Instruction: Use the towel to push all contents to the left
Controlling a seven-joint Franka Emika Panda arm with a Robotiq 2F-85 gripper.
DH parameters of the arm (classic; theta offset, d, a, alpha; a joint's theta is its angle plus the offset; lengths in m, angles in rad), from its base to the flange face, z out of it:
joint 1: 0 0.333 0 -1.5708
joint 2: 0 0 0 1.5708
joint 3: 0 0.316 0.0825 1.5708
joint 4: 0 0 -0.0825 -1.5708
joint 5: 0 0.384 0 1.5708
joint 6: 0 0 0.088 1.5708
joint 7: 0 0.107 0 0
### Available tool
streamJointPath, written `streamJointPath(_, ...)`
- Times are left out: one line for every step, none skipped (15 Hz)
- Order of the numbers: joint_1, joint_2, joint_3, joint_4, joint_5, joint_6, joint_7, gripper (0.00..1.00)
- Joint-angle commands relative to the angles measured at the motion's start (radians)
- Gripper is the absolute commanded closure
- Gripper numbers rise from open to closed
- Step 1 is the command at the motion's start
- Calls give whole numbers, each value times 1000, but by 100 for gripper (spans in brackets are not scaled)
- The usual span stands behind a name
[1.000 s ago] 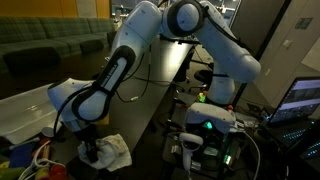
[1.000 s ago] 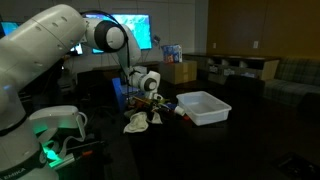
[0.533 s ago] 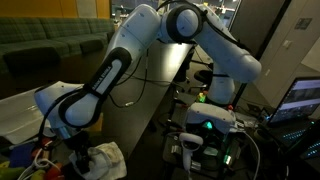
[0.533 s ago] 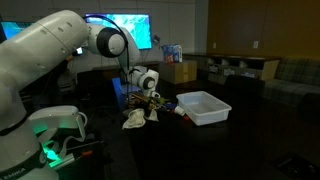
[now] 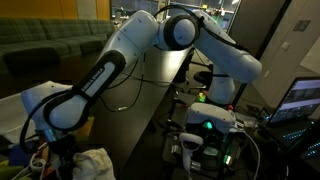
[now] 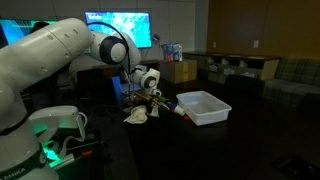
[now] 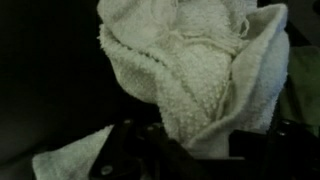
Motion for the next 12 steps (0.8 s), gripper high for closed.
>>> streamJointPath(9, 34, 23, 116, 49, -19, 2, 99)
streamJointPath(11, 38, 27, 133, 58, -19, 0, 99)
streamJointPath(12, 34, 31, 136, 66, -10, -3, 99)
streamJointPath(13, 32, 33, 145, 71, -7, -3, 99)
streamJointPath(14, 34, 32, 150, 75, 1, -5, 99)
streamJointPath(14, 36, 32, 159, 80, -1, -6, 99)
streamJointPath(11, 31, 29, 157, 82, -2, -7, 99)
streamJointPath(9, 27, 26, 155, 84, 3, -7, 99)
streamJointPath(1, 17, 18, 134, 64, 21, 2, 99)
streamJointPath(0, 18, 10, 135, 61, 31, 6, 99)
streamJointPath(-4, 1, -15, 112, 49, 45, 19, 99)
streamJointPath(-5, 2, -32, 110, 44, 55, 26, 99)
